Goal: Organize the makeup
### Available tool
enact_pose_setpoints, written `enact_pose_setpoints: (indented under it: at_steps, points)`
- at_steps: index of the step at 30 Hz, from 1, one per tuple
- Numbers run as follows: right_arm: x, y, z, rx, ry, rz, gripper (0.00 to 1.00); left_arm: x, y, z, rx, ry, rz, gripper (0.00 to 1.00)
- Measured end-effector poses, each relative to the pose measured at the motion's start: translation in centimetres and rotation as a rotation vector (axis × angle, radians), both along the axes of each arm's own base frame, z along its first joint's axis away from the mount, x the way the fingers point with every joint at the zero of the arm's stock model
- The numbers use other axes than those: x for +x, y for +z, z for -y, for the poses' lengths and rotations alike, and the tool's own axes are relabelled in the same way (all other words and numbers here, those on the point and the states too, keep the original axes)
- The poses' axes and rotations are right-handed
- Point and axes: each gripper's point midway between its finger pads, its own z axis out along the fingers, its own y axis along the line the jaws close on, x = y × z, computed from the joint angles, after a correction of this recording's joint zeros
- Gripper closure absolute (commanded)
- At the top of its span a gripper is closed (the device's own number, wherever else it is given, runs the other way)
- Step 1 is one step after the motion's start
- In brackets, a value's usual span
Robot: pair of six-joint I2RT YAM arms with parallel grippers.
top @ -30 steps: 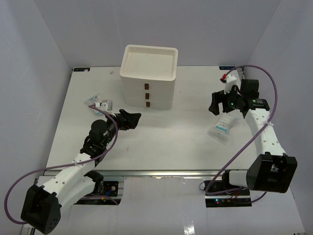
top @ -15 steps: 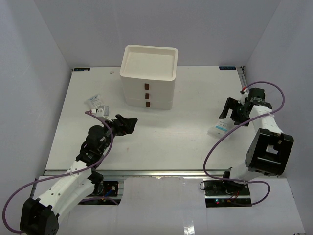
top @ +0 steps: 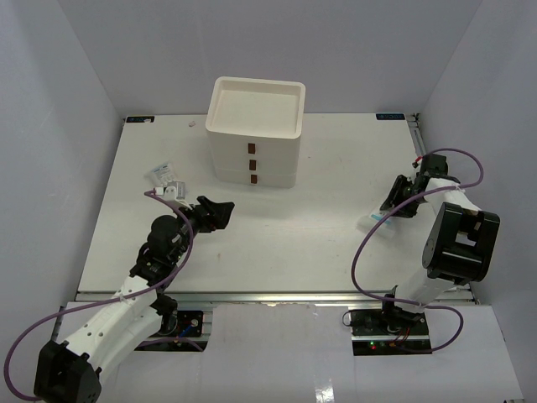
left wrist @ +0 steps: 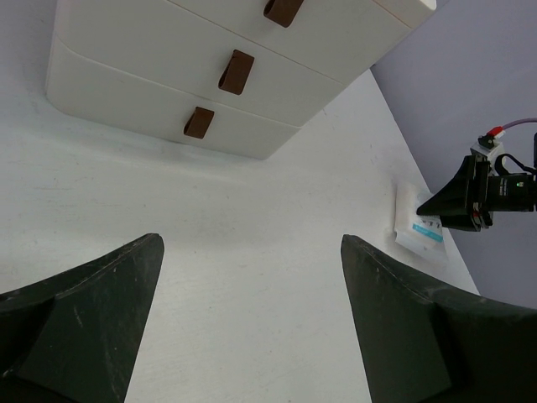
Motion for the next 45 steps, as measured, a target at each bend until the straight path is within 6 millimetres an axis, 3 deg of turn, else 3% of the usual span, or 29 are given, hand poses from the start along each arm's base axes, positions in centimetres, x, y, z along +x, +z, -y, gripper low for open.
enact_pose_setpoints:
  at_steps: [6,9,12,17,21,25,30,33,36,37,39,42,45]
  points:
    - [0.4,0.0,-0.1,0.013,0.005,0.031,0.76,0.0,-0.4,-0.3,0.009,0.013,-0.015,0.02]
    - [0.4,0.5,-0.3,0.006,0.050,0.075,0.91,-0.1,-0.5,-0.4,0.011,0.017,-0.018,0.02]
    - [0.3,1.5,-0.7,0.004,0.109,0.131,0.92,-0.1,-0.5,-0.4,0.012,0.020,-0.020,0.02]
    - [0.6,4.9,-3.3,0.052,0.322,0.299,0.92,-0.2,-0.6,-0.5,0.014,0.021,-0.023,0.02]
    - [1.0,8.2,-7.4,0.060,0.554,0.436,0.92,-0.2,-0.4,-0.7,0.017,0.028,-0.026,0.02]
    - [2.5,13.9,-13.9,-0.003,0.820,0.617,0.92,-0.2,-0.1,-0.9,0.023,0.042,-0.035,0.02]
    - [4.1,25.5,-22.7,-0.050,1.034,0.935,0.91,0.0,0.6,-1.3,0.032,0.067,-0.045,0.02]
    - [6.2,32.8,-26.0,-0.057,1.051,1.122,0.90,0.1,1.3,-1.6,0.036,0.083,-0.045,0.02]
    - [8.6,36.2,-28.1,-0.024,1.020,1.190,0.89,0.2,1.8,-1.9,0.041,0.099,-0.051,0.02]
    - [9.7,36.7,-28.8,-0.010,1.003,1.200,0.88,0.2,1.9,-2.0,0.043,0.103,-0.052,0.02]
    - [12.2,35.8,-30.1,0.024,0.964,1.175,0.85,0.2,1.9,-2.1,0.049,0.112,-0.061,0.02]
    - [15.6,32.0,-31.5,0.077,0.900,1.068,0.74,0.3,1.8,-2.3,0.061,0.122,-0.080,0.02]
    - [18.1,27.5,-32.2,0.106,0.833,0.953,0.56,0.4,1.6,-2.4,0.076,0.129,-0.099,0.02]
